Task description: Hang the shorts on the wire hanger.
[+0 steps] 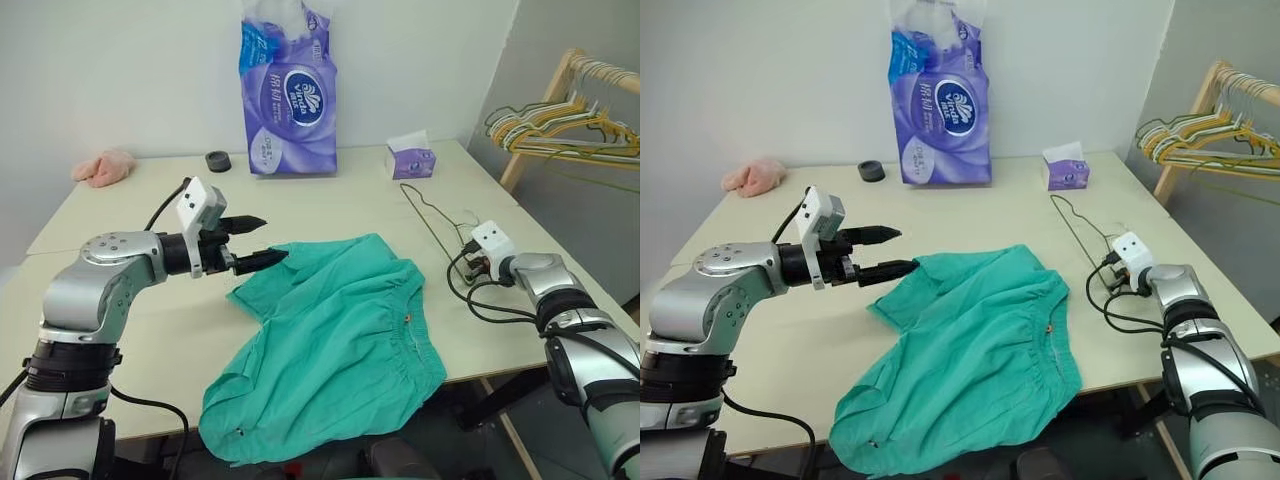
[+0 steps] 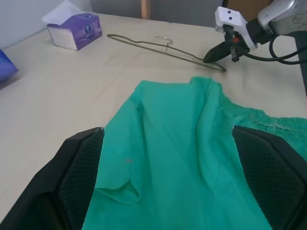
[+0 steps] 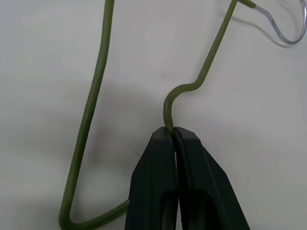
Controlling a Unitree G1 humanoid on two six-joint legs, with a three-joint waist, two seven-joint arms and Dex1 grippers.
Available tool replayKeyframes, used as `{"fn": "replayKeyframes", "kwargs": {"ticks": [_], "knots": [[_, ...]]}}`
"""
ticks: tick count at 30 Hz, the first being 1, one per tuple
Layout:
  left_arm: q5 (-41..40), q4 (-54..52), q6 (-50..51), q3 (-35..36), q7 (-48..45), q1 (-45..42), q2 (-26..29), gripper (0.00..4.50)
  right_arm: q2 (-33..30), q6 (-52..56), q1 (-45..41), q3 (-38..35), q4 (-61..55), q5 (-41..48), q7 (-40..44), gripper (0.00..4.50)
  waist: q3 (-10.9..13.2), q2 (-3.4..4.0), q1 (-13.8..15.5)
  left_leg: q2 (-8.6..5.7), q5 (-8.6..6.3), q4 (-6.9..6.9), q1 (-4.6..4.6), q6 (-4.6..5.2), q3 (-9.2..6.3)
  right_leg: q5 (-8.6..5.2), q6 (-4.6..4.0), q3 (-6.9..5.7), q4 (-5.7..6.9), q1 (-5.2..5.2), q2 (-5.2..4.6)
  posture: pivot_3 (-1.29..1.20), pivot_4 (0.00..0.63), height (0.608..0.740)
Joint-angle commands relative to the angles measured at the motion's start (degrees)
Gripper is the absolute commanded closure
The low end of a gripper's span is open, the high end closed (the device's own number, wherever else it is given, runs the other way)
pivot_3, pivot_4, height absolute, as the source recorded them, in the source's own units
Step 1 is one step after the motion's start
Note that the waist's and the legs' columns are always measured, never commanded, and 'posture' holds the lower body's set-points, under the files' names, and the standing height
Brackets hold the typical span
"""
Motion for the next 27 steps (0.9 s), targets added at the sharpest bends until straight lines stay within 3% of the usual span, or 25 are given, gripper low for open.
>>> {"fn": "replayKeyframes", "kwargs": {"ticks": [1, 13, 27], "knots": [[0.8, 4.6, -0.8, 4.1, 3.4, -4.0, 0.0, 0.00, -2.7, -12.2, -2.2, 3.7, -8.9, -4.8, -2.3, 4.46, 0.3, 0.42, -0.2, 0.00, 0.00, -0.01, -0.01, 0.00, 0.03, 0.00, 0.04, 0.05, 0.00, -0.04, 0.00, -0.23, 0.030, 0.740], [-5.8, 10.9, 11.7, 6.2, 0.5, -8.2, 0.8, 0.00, -6.6, -39.7, -3.2, 14.3, -25.2, -21.5, -16.3, 4.46, 0.4, 0.62, -1.2, 0.05, 0.00, 0.00, -1.02, -0.03, 0.01, 0.19, -0.22, 0.02, 0.26, -1.18, -0.19, -0.24, 0.036, 0.740], [-4.2, 5.2, 13.5, -2.5, -8.0, -3.0, 2.9, 0.00, -4.4, -47.4, -1.6, 15.6, -34.9, -21.4, -12.8, 4.46, 0.4, 0.62, -1.3, 0.04, 0.01, 0.06, -0.84, -0.03, -0.03, 0.18, -0.22, 0.02, 0.62, -1.16, -0.16, -0.25, 0.044, 0.740]]}}
